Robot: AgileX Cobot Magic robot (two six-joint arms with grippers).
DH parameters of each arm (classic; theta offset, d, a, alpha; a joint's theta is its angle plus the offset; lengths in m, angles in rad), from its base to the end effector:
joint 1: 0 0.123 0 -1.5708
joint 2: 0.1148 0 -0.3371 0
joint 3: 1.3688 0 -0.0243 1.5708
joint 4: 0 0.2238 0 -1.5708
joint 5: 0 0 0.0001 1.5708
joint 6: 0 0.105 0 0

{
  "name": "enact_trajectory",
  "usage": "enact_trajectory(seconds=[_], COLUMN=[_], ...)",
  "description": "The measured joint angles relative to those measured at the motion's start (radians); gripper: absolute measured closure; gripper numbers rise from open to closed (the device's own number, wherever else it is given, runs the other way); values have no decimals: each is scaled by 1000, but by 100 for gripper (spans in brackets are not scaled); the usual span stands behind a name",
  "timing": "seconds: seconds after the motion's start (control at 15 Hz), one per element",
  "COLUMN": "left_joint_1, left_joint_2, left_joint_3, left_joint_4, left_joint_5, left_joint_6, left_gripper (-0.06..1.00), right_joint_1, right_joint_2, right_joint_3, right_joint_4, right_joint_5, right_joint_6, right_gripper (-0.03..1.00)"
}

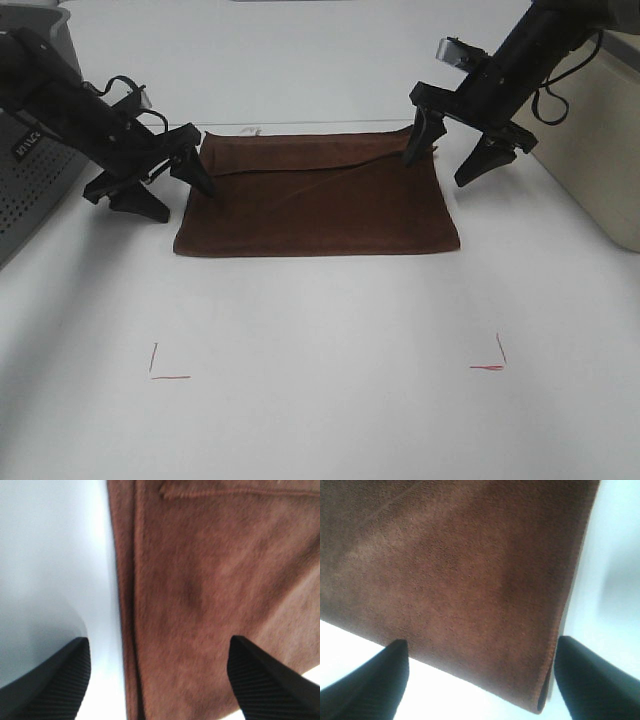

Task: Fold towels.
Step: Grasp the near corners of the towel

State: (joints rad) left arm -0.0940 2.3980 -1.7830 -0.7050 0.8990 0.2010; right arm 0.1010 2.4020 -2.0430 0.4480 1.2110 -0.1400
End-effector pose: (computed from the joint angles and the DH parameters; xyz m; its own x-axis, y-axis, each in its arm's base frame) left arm 0.4958 -0.1003 0.1426 -0.9802 -0.1518 -0.1268 -0.0589 0.8360 -0.5455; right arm 0.5004 0.0935 0.1882 -0.9909 -0.0750 -0.1121 -0.1146 0.9069 0.4056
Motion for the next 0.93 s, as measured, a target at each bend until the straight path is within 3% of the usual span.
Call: enact_trajectory(seconds=[0.13, 0.33, 0.93], left_joint_1=[0, 0, -73], left_joint_2=[-120, -199, -163], left_joint_3=[180, 327, 335], left_joint_4=[15, 16, -29], left_joint_5=[-110, -188, -269], left_joint_6=[-5, -1, -1], left_gripper=[22, 22, 22], right_joint_1=[0, 0, 0], right_joint_2=[-64, -160, -131], right_joint_3=[142, 346, 377], right_joint_4=[0, 10, 35], right_joint_5=[-6, -149, -225], right_joint_6=[14, 14, -16], right_gripper=[21, 21, 21])
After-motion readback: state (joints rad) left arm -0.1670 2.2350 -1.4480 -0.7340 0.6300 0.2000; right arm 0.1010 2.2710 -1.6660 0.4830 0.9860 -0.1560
